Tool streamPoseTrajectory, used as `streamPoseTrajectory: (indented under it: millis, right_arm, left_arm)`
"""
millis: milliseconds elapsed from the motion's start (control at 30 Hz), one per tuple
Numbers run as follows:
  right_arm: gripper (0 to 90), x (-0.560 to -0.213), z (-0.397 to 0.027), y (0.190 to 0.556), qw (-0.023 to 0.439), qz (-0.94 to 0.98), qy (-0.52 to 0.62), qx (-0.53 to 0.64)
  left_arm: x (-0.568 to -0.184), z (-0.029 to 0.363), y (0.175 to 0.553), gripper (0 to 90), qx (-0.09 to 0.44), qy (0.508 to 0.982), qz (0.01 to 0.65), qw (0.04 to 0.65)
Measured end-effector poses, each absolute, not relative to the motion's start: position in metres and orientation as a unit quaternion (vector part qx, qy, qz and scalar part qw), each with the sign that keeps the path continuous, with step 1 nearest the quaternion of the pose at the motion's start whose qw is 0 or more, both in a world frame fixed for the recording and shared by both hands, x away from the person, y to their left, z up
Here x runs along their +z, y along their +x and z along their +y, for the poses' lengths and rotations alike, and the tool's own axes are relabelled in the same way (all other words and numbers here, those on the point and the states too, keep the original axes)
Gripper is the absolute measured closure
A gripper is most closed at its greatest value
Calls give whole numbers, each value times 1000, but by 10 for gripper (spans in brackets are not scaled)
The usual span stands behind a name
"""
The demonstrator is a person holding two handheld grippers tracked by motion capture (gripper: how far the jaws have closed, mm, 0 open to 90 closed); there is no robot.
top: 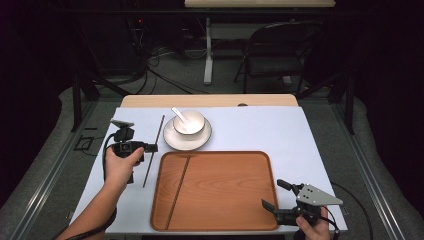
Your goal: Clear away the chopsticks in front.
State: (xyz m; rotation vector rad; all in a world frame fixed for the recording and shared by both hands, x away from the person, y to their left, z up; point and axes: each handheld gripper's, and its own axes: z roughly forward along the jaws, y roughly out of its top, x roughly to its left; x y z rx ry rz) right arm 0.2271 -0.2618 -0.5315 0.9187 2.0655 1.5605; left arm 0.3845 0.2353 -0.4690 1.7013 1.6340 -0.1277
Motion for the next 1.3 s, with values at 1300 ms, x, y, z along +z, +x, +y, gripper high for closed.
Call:
streamPoseTrajectory:
  millis: [1300]
  right_arm:
    - [151, -531, -262, 227, 197, 737, 328, 558]
  left_arm:
    - [-540, 196, 318, 847, -101, 704, 623, 325]
